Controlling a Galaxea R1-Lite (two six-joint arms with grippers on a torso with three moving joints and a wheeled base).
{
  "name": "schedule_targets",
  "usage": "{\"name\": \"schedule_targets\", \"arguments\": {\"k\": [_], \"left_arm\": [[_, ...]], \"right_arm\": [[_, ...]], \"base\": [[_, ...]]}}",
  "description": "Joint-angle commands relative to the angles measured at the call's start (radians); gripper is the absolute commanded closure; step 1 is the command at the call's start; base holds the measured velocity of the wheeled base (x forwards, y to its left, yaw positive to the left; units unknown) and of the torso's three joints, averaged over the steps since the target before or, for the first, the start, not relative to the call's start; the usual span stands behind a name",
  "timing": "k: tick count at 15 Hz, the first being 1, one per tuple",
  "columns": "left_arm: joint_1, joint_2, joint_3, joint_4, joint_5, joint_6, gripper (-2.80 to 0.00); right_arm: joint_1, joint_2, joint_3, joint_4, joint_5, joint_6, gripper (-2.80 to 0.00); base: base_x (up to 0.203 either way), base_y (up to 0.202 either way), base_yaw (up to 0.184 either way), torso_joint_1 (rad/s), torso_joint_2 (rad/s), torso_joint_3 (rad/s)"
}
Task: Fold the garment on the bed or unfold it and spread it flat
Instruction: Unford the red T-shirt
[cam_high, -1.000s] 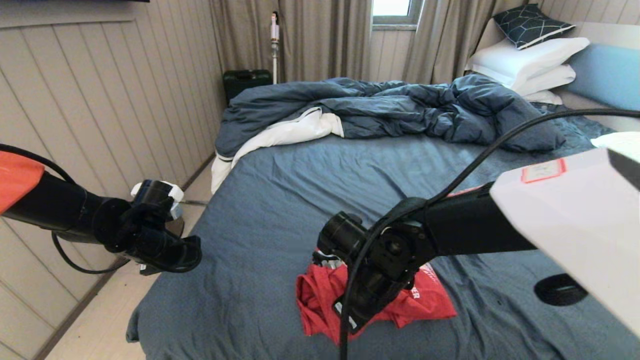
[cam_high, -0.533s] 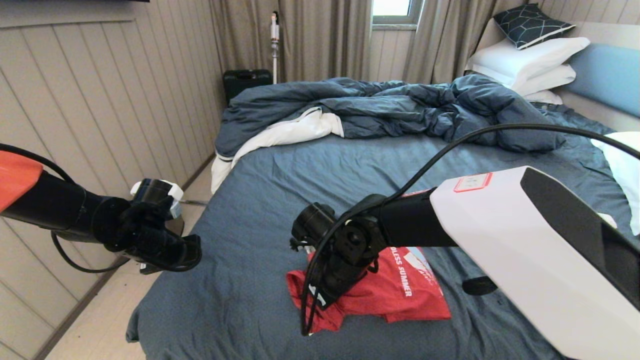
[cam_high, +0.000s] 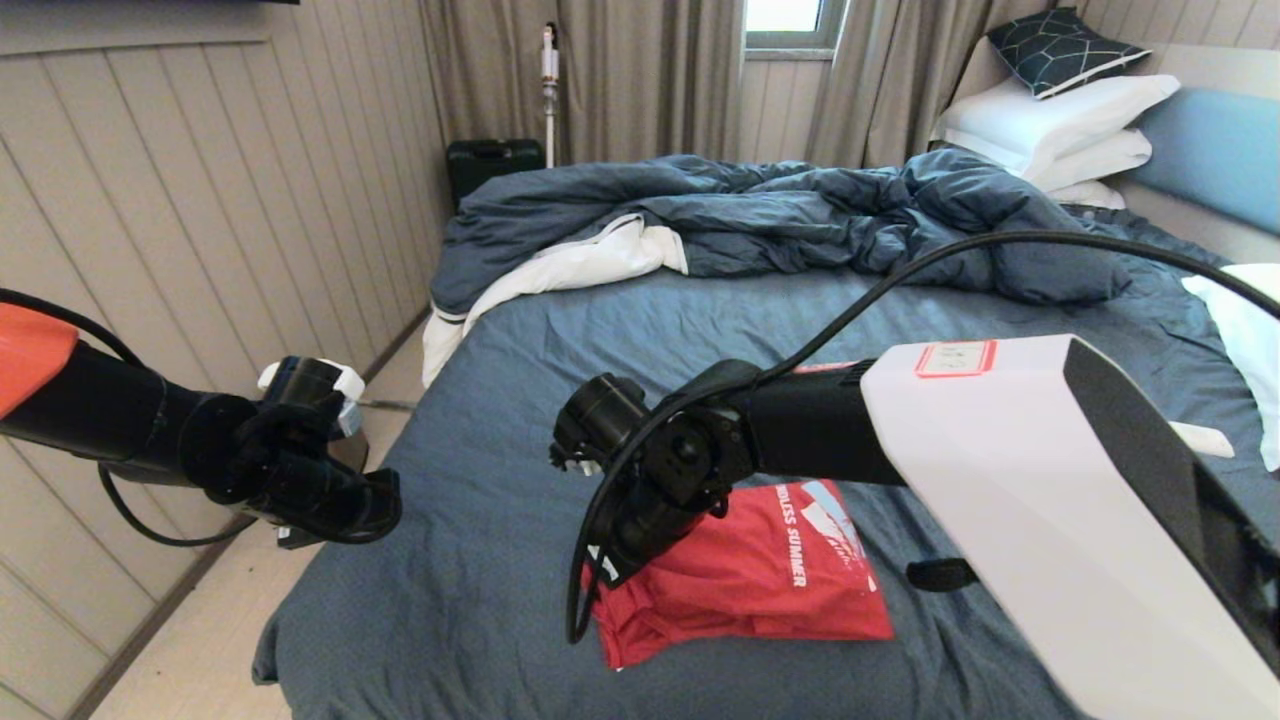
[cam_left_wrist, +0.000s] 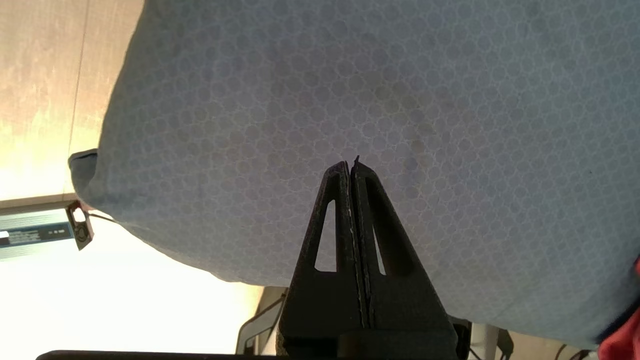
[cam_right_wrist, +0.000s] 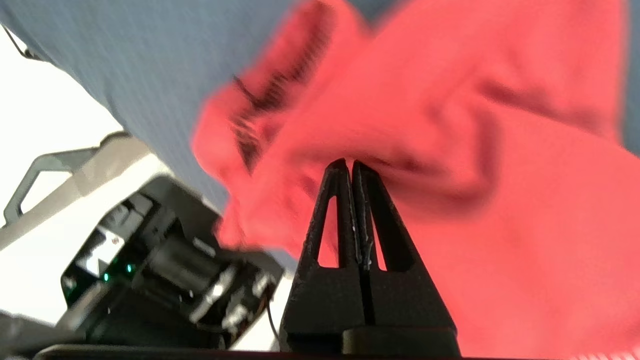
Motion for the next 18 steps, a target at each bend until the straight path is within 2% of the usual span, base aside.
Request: {"name": "schedule_targets", "arguments": {"k": [1, 5, 8, 10, 14, 16, 18], "left_arm": [[0.000, -0.004, 0.000, 0.000, 0.000, -0.001, 0.00], [0.004, -0.045, 0.006, 0.001, -0.004, -0.001, 0.00], [0.043, -0.154, 0.026, -0.022, -0.033, 0.035, 0.00], [0.092, -0.247, 0.037, -0.038, -0.069, 0.073, 0.00], [0.231, -0.551, 0.076, -0.038, -0.115, 0.113, 0.00], [0.276, -0.743, 0.149, -0.037, -0.150, 0.159, 0.00], [0.296, -0.959, 0.262, -0.027, -0.190, 0.235, 0.00]], "right_arm": [[0.014, -0.061, 0.028, 0.035, 0.000, 0.002, 0.00], [0.032, -0.225, 0.158, 0.041, -0.003, 0.002, 0.00], [-0.007, -0.431, 0.223, 0.040, -0.037, 0.002, 0.00], [-0.108, -0.585, 0.256, 0.043, -0.055, -0.001, 0.00], [-0.400, -0.953, 0.404, 0.043, -0.079, -0.015, 0.00], [-0.513, -1.148, 0.554, 0.037, -0.087, -0.038, 0.00], [-0.587, -1.341, 0.774, 0.000, -0.092, -0.058, 0.00]], "base": [[0.000, 0.000, 0.000, 0.000, 0.00, 0.000], [0.000, 0.000, 0.000, 0.000, 0.00, 0.000], [0.000, 0.000, 0.000, 0.000, 0.00, 0.000], [0.000, 0.000, 0.000, 0.000, 0.00, 0.000], [0.000, 0.000, 0.000, 0.000, 0.00, 0.000], [0.000, 0.000, 0.000, 0.000, 0.00, 0.000], [0.000, 0.000, 0.000, 0.000, 0.00, 0.000]]}}
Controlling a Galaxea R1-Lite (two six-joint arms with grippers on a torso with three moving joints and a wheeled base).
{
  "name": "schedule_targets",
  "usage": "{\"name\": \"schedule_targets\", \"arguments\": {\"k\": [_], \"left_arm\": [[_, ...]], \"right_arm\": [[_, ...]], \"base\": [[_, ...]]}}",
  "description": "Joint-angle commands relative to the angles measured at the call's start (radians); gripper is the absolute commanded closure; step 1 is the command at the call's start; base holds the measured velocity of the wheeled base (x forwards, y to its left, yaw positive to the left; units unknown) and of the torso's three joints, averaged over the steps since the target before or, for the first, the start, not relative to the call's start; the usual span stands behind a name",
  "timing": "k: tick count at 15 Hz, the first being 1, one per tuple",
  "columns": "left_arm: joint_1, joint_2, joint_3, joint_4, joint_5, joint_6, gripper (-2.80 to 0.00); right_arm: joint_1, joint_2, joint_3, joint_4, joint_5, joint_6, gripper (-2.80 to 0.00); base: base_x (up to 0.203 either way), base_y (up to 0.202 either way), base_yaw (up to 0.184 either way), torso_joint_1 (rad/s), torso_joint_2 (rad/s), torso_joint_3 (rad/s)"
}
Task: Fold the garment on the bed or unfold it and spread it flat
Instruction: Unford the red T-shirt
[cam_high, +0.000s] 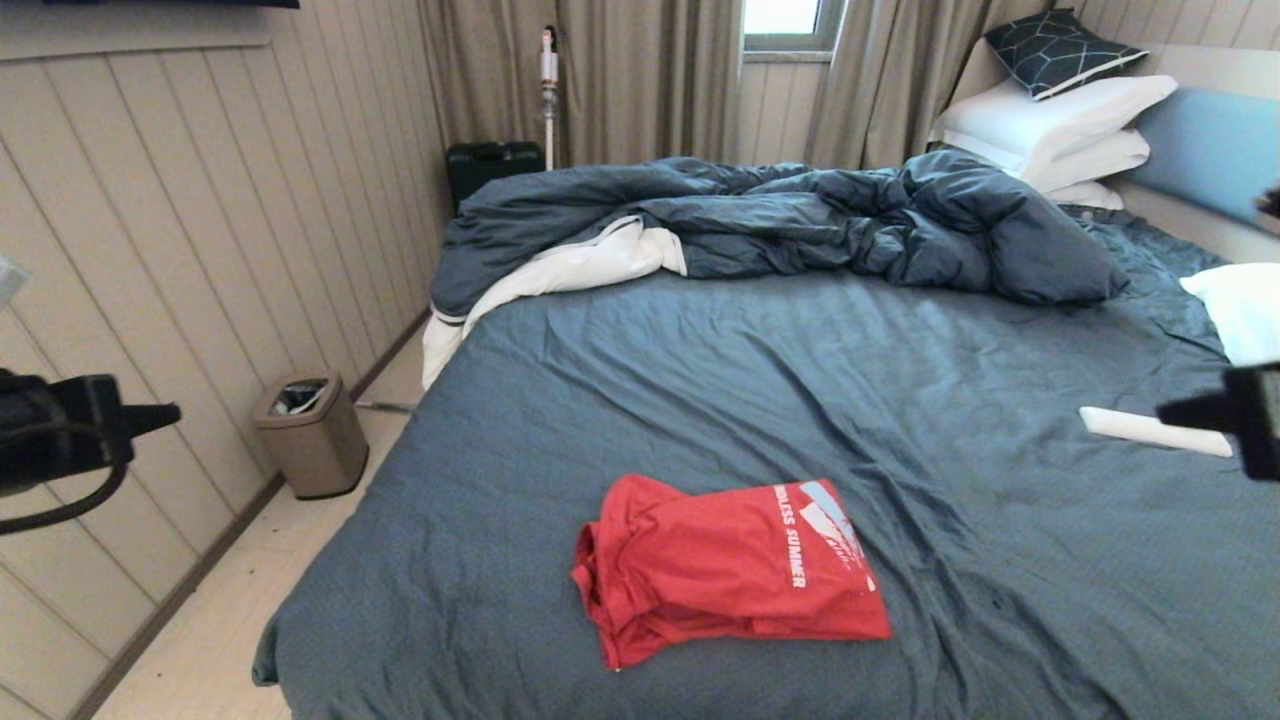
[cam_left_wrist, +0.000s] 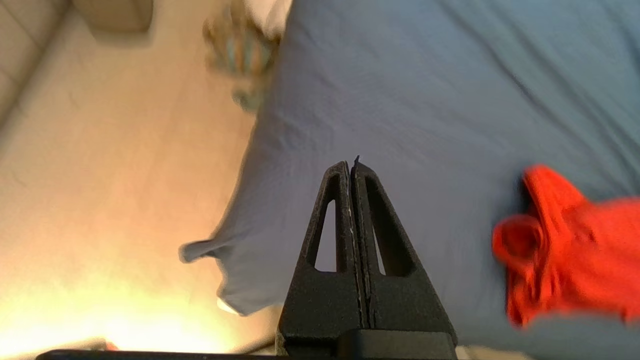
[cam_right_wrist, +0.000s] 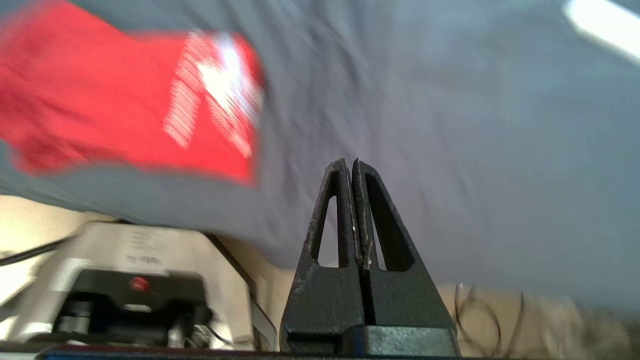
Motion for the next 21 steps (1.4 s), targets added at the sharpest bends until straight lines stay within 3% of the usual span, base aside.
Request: {"name": "schedule_targets", "arguments": {"k": [1, 5, 9, 12, 14, 16, 19, 21], "left_arm": [[0.021, -0.309, 0.115, 0.015, -0.023, 0.058, 0.00], [0.037, -0.611, 0.332, 0.132, -0.064, 0.134, 0.00], [0.040, -0.775, 0.527, 0.114, -0.070, 0.106, 0.00], [0.040, -0.836, 0.687, 0.004, -0.062, 0.096, 0.00], [0.040, -0.879, 0.784, -0.096, -0.060, 0.094, 0.00], [0.040, -0.942, 0.837, -0.171, -0.056, 0.093, 0.00], [0.040, -0.942, 0.845, -0.282, 0.001, 0.094, 0.00], [0.040, -0.944, 0.846, -0.335, 0.010, 0.183, 0.00]], "right_arm": [[-0.066, -0.290, 0.236, -0.044, -0.003, -0.009, 0.00], [-0.102, -0.624, 0.661, -0.217, -0.003, -0.029, 0.00], [-0.122, -0.863, 0.989, -0.348, -0.003, -0.034, 0.00], [-0.296, -0.929, 1.116, -0.440, -0.003, -0.029, 0.00], [-0.286, -0.971, 1.196, -0.584, 0.005, -0.010, 0.00], [-0.266, -1.076, 1.219, -0.647, 0.028, -0.084, 0.00], [-0.257, -1.192, 1.273, -0.678, 0.211, -0.113, 0.00], [-0.255, -1.191, 1.286, -0.701, 0.226, -0.090, 0.00]], "base": [[0.000, 0.000, 0.000, 0.000, 0.00, 0.000], [0.000, 0.000, 0.000, 0.000, 0.00, 0.000], [0.000, 0.000, 0.000, 0.000, 0.00, 0.000], [0.000, 0.000, 0.000, 0.000, 0.00, 0.000], [0.000, 0.000, 0.000, 0.000, 0.00, 0.000], [0.000, 0.000, 0.000, 0.000, 0.00, 0.000], [0.000, 0.000, 0.000, 0.000, 0.00, 0.000], [0.000, 0.000, 0.000, 0.000, 0.00, 0.000]]}}
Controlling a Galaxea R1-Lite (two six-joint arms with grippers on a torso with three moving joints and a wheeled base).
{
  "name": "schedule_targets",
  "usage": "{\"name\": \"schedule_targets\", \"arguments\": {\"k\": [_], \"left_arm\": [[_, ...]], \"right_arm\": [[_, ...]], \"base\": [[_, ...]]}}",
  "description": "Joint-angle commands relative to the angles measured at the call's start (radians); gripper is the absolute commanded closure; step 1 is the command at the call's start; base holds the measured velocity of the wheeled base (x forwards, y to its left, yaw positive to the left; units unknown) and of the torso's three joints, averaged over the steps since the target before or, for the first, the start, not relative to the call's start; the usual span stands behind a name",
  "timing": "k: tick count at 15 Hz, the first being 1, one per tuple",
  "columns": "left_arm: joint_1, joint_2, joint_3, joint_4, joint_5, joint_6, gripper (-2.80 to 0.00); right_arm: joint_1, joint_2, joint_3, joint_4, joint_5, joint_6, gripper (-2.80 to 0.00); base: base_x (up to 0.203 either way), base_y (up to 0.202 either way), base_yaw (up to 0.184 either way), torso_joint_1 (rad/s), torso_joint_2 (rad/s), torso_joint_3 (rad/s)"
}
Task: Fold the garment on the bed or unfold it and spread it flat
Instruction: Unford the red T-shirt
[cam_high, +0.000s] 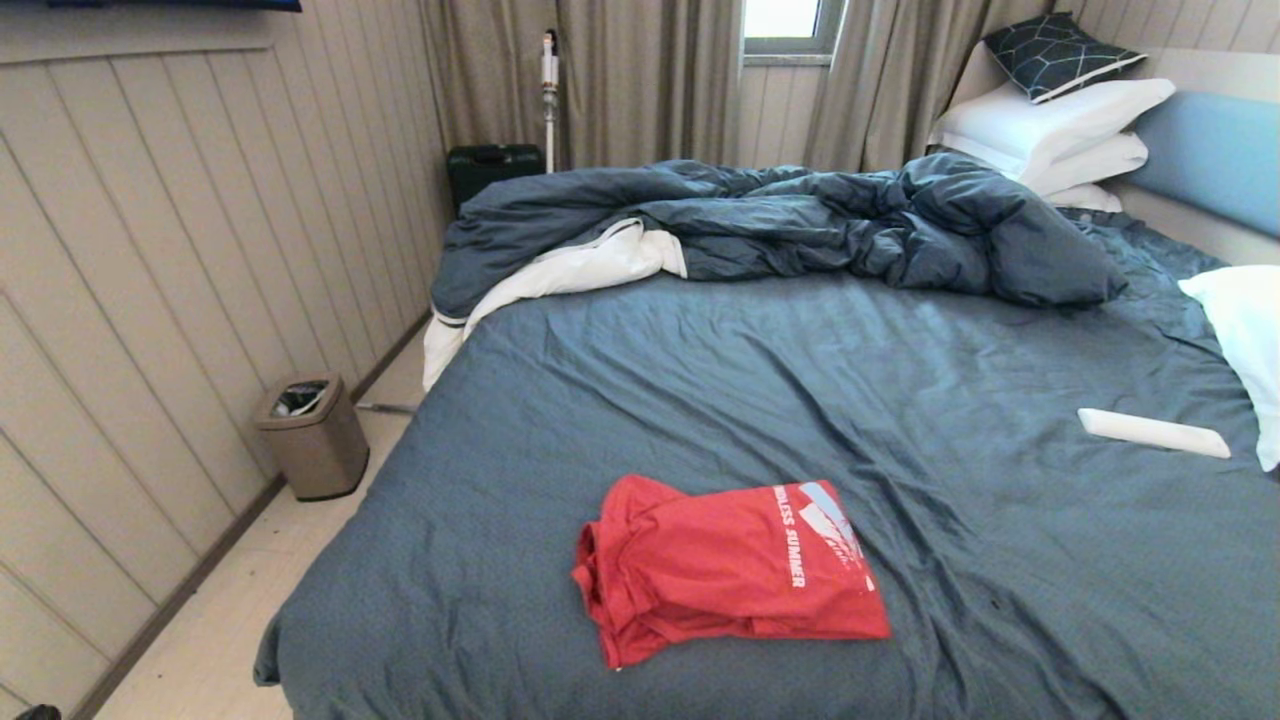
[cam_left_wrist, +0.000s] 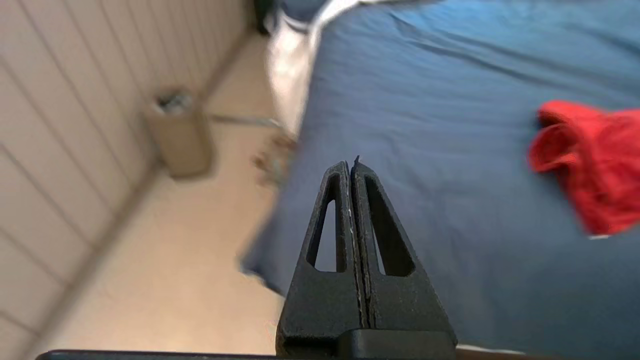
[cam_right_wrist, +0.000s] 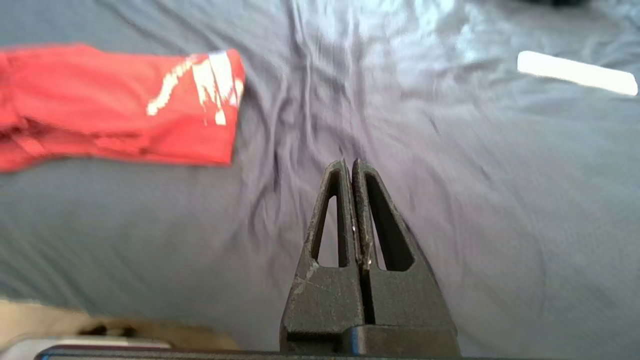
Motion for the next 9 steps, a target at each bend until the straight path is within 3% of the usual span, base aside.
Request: {"name": "schedule_targets", "arguments": {"k": [1, 3, 4, 5, 6, 7, 8, 9], "left_arm": [[0.001, -0.003, 0.001, -0.029, 0.005, 0.045, 0.00], [0.001, -0.003, 0.001, -0.082, 0.023, 0.047, 0.00], [0.001, -0.003, 0.001, -0.096, 0.066, 0.047, 0.00], [0.000, -0.003, 0.001, -0.142, 0.169, 0.047, 0.00], [0.000, 0.000, 0.001, -0.213, 0.212, 0.059, 0.00], [0.000, 0.000, 0.001, -0.214, 0.188, 0.075, 0.00], [0.000, 0.000, 0.001, -0.140, 0.134, 0.083, 0.00], [0.000, 0.001, 0.001, -0.017, 0.020, 0.068, 0.00]], "right_arm": [[0.001, -0.025, 0.013, 0.006, 0.003, 0.006, 0.00], [0.001, -0.025, 0.013, 0.006, 0.004, 0.015, 0.00], [0.001, -0.025, 0.013, 0.006, 0.004, 0.015, 0.00], [0.001, -0.025, 0.013, 0.006, 0.003, 0.015, 0.00], [0.001, -0.025, 0.013, 0.006, 0.004, 0.015, 0.00], [0.001, -0.025, 0.013, 0.007, 0.004, 0.014, 0.00], [0.001, -0.025, 0.013, 0.008, 0.006, 0.014, 0.00], [0.001, -0.027, 0.013, 0.006, 0.003, 0.016, 0.00]], "base": [[0.000, 0.000, 0.000, 0.000, 0.00, 0.000], [0.000, 0.000, 0.000, 0.000, 0.00, 0.000], [0.000, 0.000, 0.000, 0.000, 0.00, 0.000], [0.000, 0.000, 0.000, 0.000, 0.00, 0.000], [0.000, 0.000, 0.000, 0.000, 0.00, 0.000], [0.000, 0.000, 0.000, 0.000, 0.00, 0.000], [0.000, 0.000, 0.000, 0.000, 0.00, 0.000], [0.000, 0.000, 0.000, 0.000, 0.00, 0.000]]}}
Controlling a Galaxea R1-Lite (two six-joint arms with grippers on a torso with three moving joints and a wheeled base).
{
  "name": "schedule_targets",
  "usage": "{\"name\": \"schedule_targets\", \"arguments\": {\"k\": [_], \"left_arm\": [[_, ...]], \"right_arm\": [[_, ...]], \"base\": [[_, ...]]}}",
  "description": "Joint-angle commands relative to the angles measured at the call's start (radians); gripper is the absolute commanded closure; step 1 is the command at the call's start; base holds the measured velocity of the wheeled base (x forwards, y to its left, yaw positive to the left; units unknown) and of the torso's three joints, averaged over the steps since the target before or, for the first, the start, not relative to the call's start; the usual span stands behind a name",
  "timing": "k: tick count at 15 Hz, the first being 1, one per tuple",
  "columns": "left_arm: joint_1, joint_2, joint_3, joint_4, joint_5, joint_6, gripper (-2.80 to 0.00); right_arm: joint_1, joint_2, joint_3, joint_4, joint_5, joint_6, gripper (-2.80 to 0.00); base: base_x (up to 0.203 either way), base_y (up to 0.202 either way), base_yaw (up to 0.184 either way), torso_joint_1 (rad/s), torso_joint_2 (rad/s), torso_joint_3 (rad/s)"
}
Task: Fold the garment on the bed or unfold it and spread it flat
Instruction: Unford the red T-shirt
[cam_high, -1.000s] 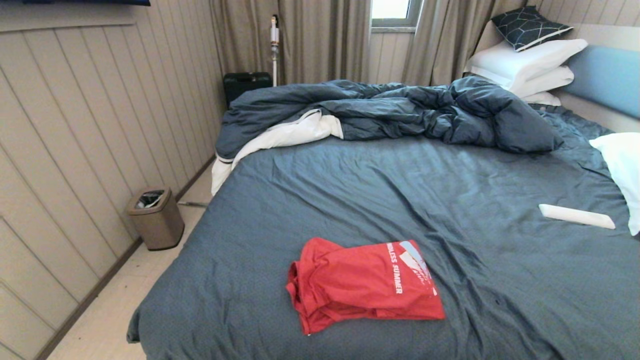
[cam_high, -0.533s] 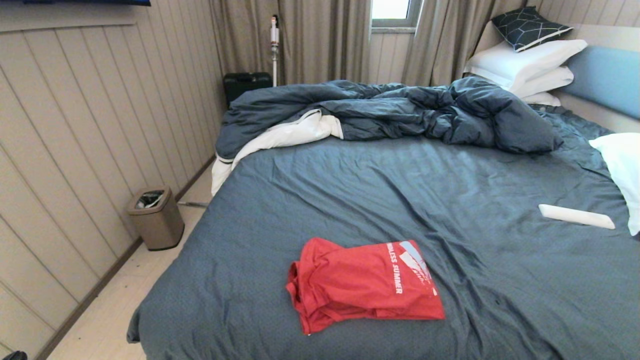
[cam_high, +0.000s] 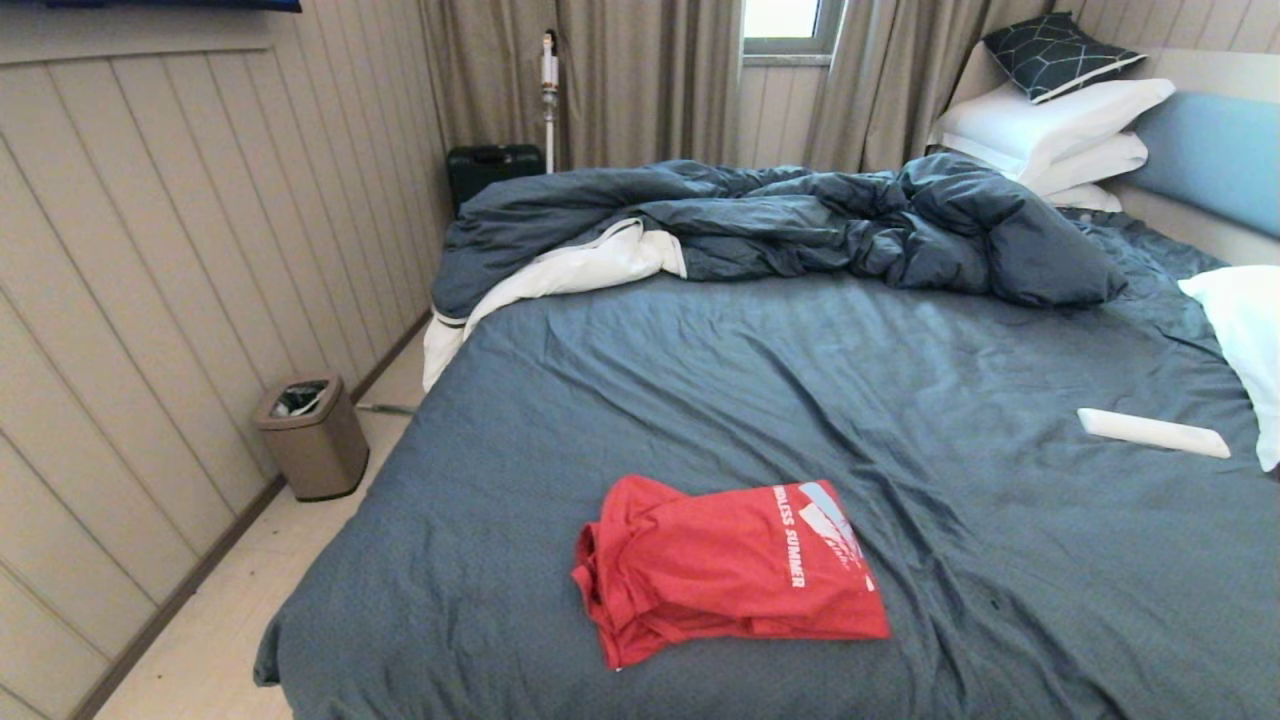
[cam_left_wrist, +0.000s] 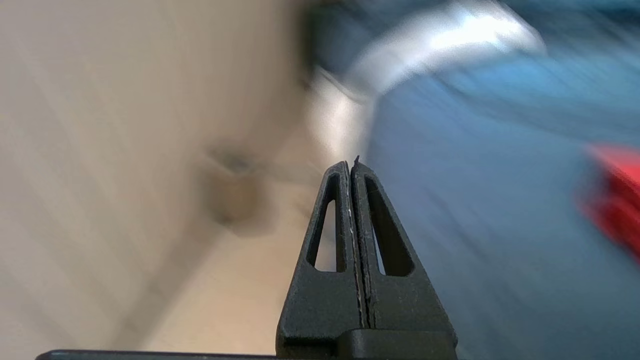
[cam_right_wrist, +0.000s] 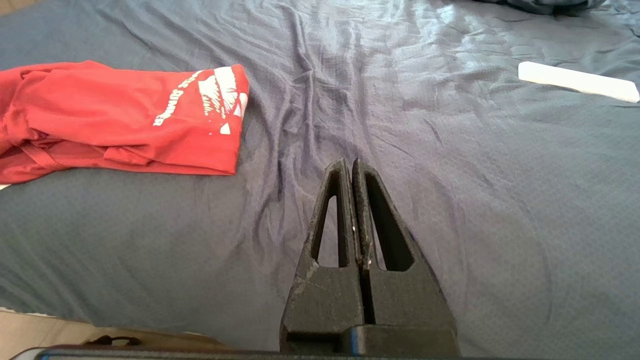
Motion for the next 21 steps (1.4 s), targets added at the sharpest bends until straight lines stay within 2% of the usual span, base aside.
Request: {"name": "schedule_targets", "arguments": {"k": [1, 3, 5, 6, 8, 10, 11, 12, 13, 14, 15, 16, 18, 21], "left_arm": [[0.000, 0.008, 0.000, 0.199, -0.200, -0.072, 0.00], [0.000, 0.009, 0.000, 0.261, -0.354, -0.105, 0.00], [-0.010, 0.009, -0.006, 0.275, -0.369, -0.079, 0.00], [-0.058, 0.014, -0.011, 0.289, -0.368, -0.071, 0.00], [-0.192, -0.010, -0.026, 0.338, -0.317, -0.074, 0.00], [-0.196, -0.147, -0.036, 0.374, -0.217, -0.076, 0.00], [-0.185, -0.217, -0.039, 0.394, -0.127, -0.067, 0.00], [-0.176, -0.261, -0.025, 0.394, 0.019, -0.050, 0.00], [-0.170, -0.271, -0.012, 0.335, 0.103, -0.042, 0.00], [-0.167, -0.270, -0.005, 0.306, 0.103, -0.012, 0.00], [-0.165, -0.269, -0.001, 0.322, 0.077, 0.058, 0.00], [-0.165, -0.269, 0.000, 0.328, 0.068, 0.057, 0.00], [-0.165, -0.270, 0.000, 0.328, 0.082, -0.031, 0.00], [-0.165, -0.270, 0.000, 0.324, 0.089, -0.062, 0.00]], "right_arm": [[0.000, 0.003, 0.000, 0.002, -0.001, 0.000, 0.00], [0.000, 0.003, 0.000, 0.001, -0.001, -0.001, 0.00], [0.000, 0.002, 0.000, 0.001, -0.001, 0.001, 0.00], [0.000, 0.002, 0.000, 0.002, -0.001, -0.001, 0.00], [0.000, 0.003, 0.000, 0.001, -0.001, 0.001, 0.00], [0.000, 0.002, 0.000, 0.001, -0.001, 0.001, 0.00], [0.000, 0.003, 0.000, 0.001, -0.002, 0.003, 0.00], [0.000, 0.003, 0.000, 0.001, -0.005, 0.003, 0.00], [0.000, 0.003, 0.000, 0.001, -0.007, 0.003, 0.00], [0.000, 0.003, 0.000, 0.001, -0.006, 0.003, 0.00], [0.000, 0.003, 0.000, 0.001, -0.007, 0.004, 0.00], [0.000, 0.003, 0.000, 0.001, -0.007, 0.004, 0.00], [0.000, 0.003, 0.000, 0.001, -0.007, 0.004, 0.00], [0.000, 0.005, 0.000, 0.001, -0.007, 0.003, 0.00]], "base": [[0.000, 0.000, 0.000, 0.000, 0.00, 0.000], [0.000, 0.000, 0.000, 0.000, 0.00, 0.000], [0.000, 0.000, 0.000, 0.000, 0.00, 0.000], [0.000, 0.000, 0.000, 0.000, 0.00, 0.000], [0.000, 0.000, 0.000, 0.000, 0.00, 0.000], [0.000, 0.000, 0.000, 0.000, 0.00, 0.000], [0.000, 0.000, 0.000, 0.000, 0.00, 0.000], [0.000, 0.000, 0.000, 0.000, 0.00, 0.000], [0.000, 0.000, 0.000, 0.000, 0.00, 0.000], [0.000, 0.000, 0.000, 0.000, 0.00, 0.000], [0.000, 0.000, 0.000, 0.000, 0.00, 0.000], [0.000, 0.000, 0.000, 0.000, 0.00, 0.000], [0.000, 0.000, 0.000, 0.000, 0.00, 0.000], [0.000, 0.000, 0.000, 0.000, 0.00, 0.000]]}}
